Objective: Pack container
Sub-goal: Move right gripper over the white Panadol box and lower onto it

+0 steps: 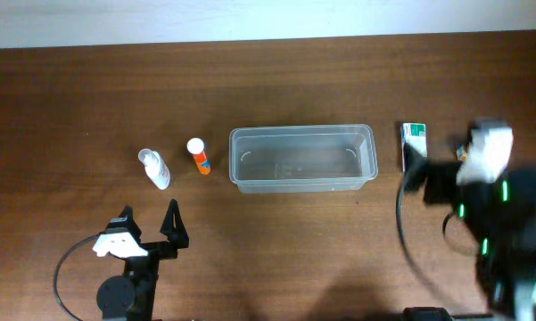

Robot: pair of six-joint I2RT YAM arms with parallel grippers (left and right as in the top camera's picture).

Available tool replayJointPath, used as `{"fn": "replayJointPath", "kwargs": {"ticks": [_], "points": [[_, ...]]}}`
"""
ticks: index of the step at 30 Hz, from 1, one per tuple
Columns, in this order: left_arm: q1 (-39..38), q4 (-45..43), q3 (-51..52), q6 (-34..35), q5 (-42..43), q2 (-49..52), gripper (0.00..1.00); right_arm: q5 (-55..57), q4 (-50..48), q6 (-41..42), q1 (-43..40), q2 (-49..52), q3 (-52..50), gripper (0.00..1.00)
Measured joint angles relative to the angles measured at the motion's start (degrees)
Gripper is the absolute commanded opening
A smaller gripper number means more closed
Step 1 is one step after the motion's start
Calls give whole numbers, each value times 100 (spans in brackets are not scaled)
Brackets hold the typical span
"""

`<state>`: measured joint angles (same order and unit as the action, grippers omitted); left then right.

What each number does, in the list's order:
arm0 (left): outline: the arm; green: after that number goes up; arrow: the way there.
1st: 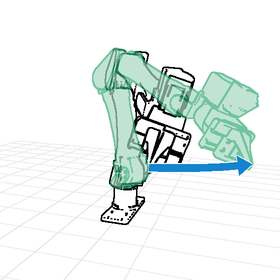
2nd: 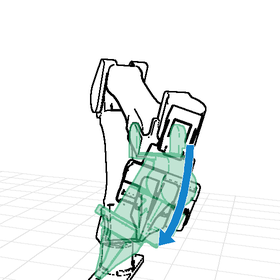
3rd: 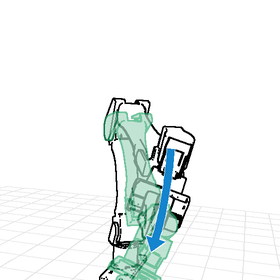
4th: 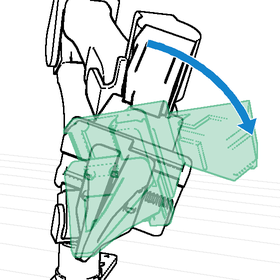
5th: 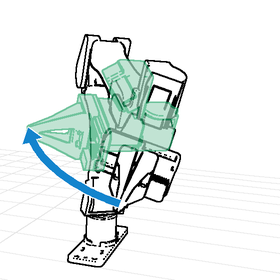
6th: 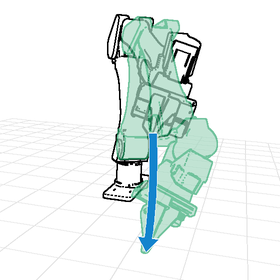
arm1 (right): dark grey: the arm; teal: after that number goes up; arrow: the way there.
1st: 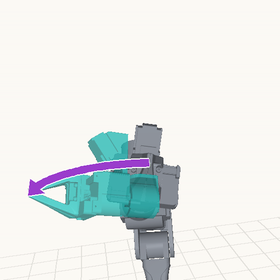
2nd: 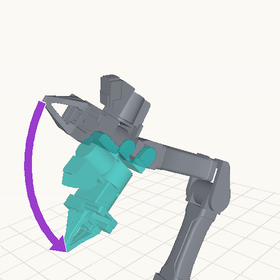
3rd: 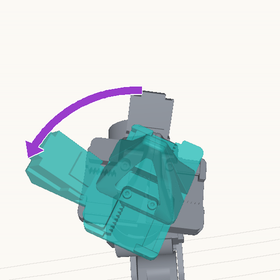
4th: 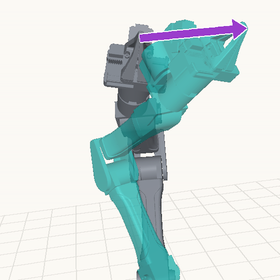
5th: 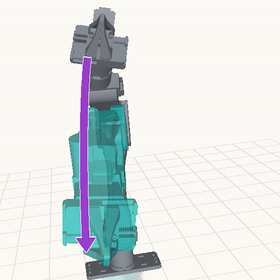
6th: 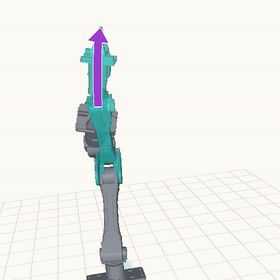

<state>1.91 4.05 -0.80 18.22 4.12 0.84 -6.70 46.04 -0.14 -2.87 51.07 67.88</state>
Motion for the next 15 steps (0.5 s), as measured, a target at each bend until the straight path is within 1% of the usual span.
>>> {"fn": "replayJointPath", "kwargs": {"ticks": [3, 5, 8, 11, 15], "points": [[0, 0, 0, 0, 2, 0, 99, 186, 1145, -52, 0, 1388, 1493, 98], [0, 4, 0, 0, 0, -2, 99, 271, 2098, -83, 0, 2361, 2575, 98], [0, 4, 0, 0, 0, 0, 99, 323, 3025, -118, 0, 3536, 3759, 98], [0, 2, 0, 0, 2, 0, 99, 389, 3309, -140, -4, 4433, 4428, 98], [0, 2, 0, 0, 2, 0, 99, 542, 3215, -205, -4, 5193, 4629, 98]]}}
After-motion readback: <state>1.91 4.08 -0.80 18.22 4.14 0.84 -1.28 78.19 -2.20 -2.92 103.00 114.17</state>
